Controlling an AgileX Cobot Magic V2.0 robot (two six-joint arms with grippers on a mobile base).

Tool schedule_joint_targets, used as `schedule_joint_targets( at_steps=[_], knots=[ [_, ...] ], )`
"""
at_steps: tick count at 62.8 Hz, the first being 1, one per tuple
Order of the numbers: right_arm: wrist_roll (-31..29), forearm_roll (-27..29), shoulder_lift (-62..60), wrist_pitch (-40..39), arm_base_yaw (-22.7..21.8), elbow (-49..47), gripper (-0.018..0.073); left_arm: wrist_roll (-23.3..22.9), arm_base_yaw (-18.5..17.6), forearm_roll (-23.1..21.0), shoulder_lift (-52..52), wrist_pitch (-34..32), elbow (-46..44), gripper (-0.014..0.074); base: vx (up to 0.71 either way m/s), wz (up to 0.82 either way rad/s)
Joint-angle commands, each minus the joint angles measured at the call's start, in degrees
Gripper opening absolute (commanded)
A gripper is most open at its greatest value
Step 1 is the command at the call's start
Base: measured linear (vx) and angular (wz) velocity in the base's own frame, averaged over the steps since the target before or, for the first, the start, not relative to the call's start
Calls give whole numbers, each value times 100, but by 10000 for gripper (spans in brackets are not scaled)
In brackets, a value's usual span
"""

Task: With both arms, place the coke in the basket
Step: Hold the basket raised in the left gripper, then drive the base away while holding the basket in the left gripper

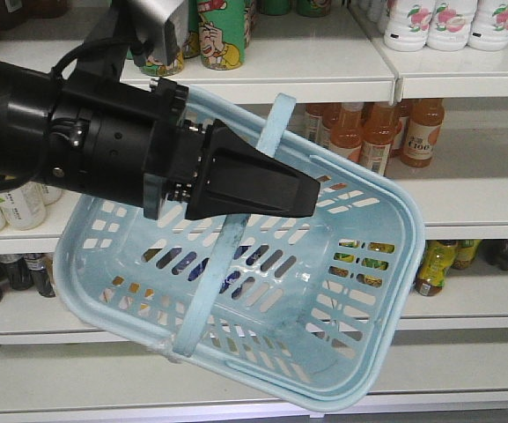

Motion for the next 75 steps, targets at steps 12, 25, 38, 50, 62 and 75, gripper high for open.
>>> schedule_joint_targets(
  at_steps=[12, 25, 38, 50, 62, 75],
  knots=[
    [-14, -48, -74, -416, -33, 47, -5, 56, -26, -491, -237, -108, -141, -6, -1, -6],
    [-14, -48, -74, -416, -33, 47, -5, 56, -26, -491, -237, -108, -141, -6, -2, -19],
    [-14, -48, -74, -416, -33, 47, -5, 56, -26, -491, -237, -108, -141, -6, -3, -36],
    [-14, -48, -74, -416, -33, 47, -5, 56, -26, -491, -237, -108, -141, -6, -3, -47],
    [-14, -48, -74, -416, -33, 47, -5, 56, -26, -491, -237, -108, -141, -6, -4, -53],
    [-14, -48, -74, -416, -33, 47, -5, 56, -26, -491, -237, -108, -141, -6, -5, -55]
  ],
)
